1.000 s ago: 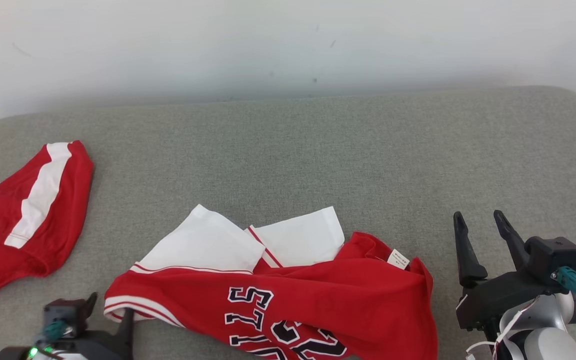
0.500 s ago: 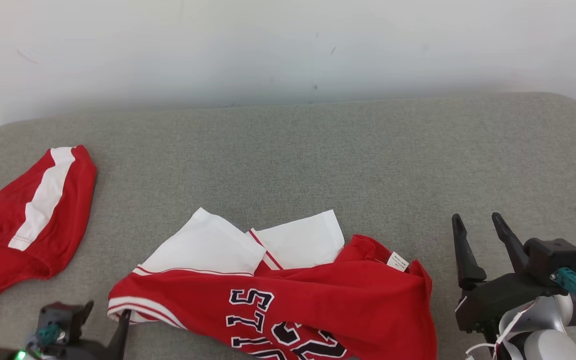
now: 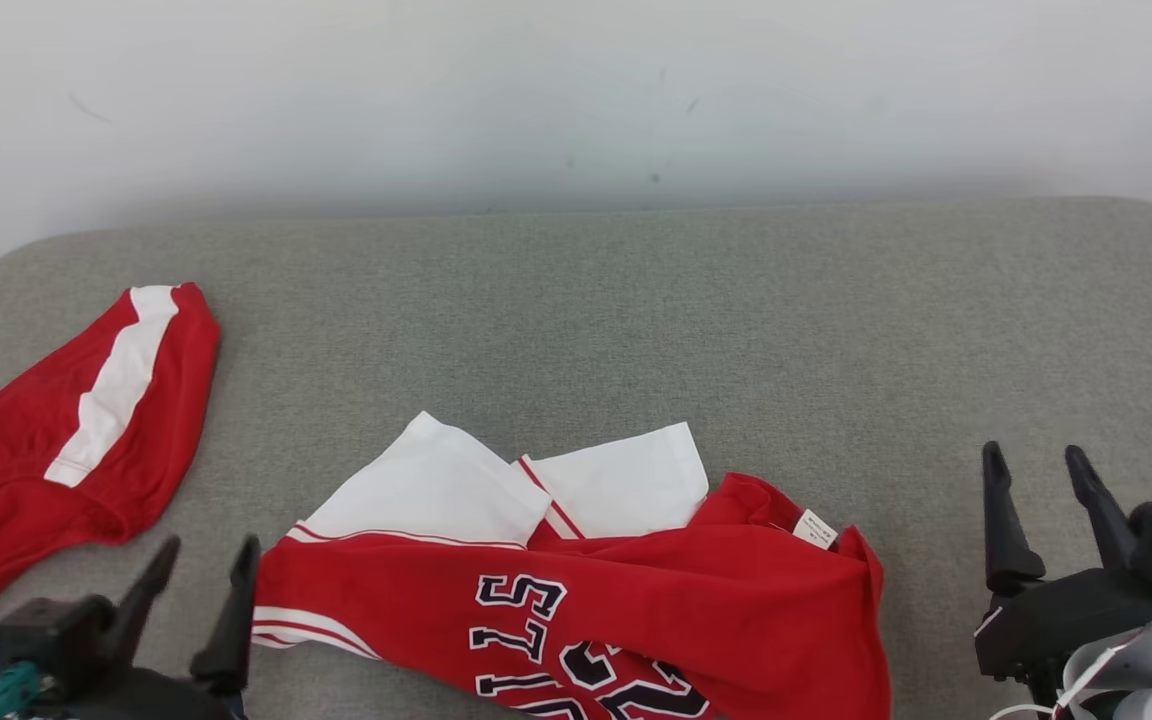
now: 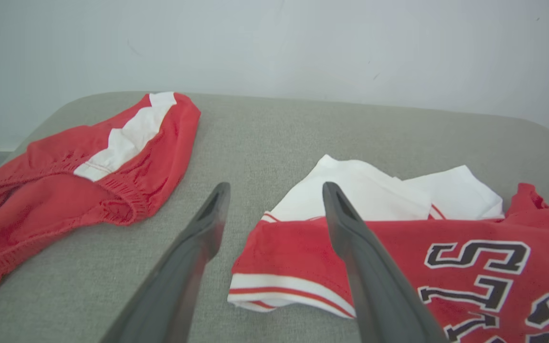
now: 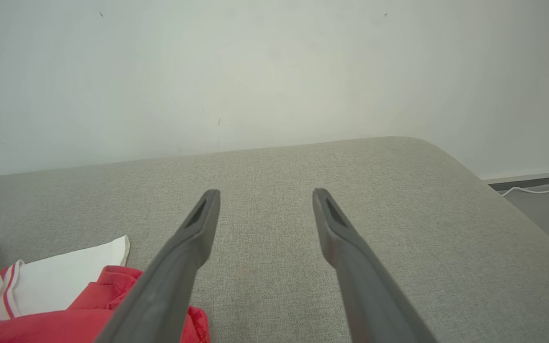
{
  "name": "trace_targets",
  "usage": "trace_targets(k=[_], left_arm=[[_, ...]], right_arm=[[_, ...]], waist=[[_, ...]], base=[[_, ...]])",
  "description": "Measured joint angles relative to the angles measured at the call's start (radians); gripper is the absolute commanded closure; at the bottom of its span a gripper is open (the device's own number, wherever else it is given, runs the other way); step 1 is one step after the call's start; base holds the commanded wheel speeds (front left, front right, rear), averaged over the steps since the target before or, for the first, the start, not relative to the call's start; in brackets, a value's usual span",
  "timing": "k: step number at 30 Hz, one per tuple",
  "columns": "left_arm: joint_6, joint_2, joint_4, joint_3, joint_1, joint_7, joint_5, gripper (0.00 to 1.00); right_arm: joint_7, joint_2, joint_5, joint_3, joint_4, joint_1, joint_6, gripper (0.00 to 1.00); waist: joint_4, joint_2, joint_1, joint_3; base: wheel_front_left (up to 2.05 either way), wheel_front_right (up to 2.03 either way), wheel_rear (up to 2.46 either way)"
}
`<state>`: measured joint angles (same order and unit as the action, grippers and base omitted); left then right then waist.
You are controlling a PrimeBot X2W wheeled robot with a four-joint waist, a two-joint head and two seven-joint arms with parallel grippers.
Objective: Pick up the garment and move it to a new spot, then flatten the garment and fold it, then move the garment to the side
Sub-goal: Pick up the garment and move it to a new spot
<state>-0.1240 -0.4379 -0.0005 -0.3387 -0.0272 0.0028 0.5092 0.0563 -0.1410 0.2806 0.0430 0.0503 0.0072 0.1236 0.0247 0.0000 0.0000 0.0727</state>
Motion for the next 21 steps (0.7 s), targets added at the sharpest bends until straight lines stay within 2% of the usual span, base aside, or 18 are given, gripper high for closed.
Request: trace_targets(k=[4,10,16,21], left_arm=[[0.0,0.084,-0.049,0.065,0.006,-0.088,-0.019,0.0],[0.0,0.17,-0.058,0.07,0.006,-0.178,-0.084,0.0],[0.0,0.185,-0.028,0.063,0.035,-0.194,-0.137,0.0],[0.0,0.181,-0.008,0.066,0.044,-0.194,-0.179,0.0]], right_arm=[[-0.028,0.014,0.0,0.022,0.007,0.007,0.001,0.0],[-0.077,0.042,0.011,0.041,0.003,0.008,0.001,0.0],[-0.115,0.046,0.018,0.009,-0.02,0.007,-0.01,0.0],[-0.163,0.051,0.036,-0.016,-0.041,0.006,-0.047,0.0]], waist=[[0.013,0.0,0.0,-0.006],[0.028,0.0,-0.0001,-0.023],[0.025,0.0,0.0,-0.039],[0.006,0.0,0.0,-0.051]], base=[[0.0,0.0,0.0],[0.0,0.0,0.0],[0.0,0.0,0.0],[0.0,0.0,0.0]])
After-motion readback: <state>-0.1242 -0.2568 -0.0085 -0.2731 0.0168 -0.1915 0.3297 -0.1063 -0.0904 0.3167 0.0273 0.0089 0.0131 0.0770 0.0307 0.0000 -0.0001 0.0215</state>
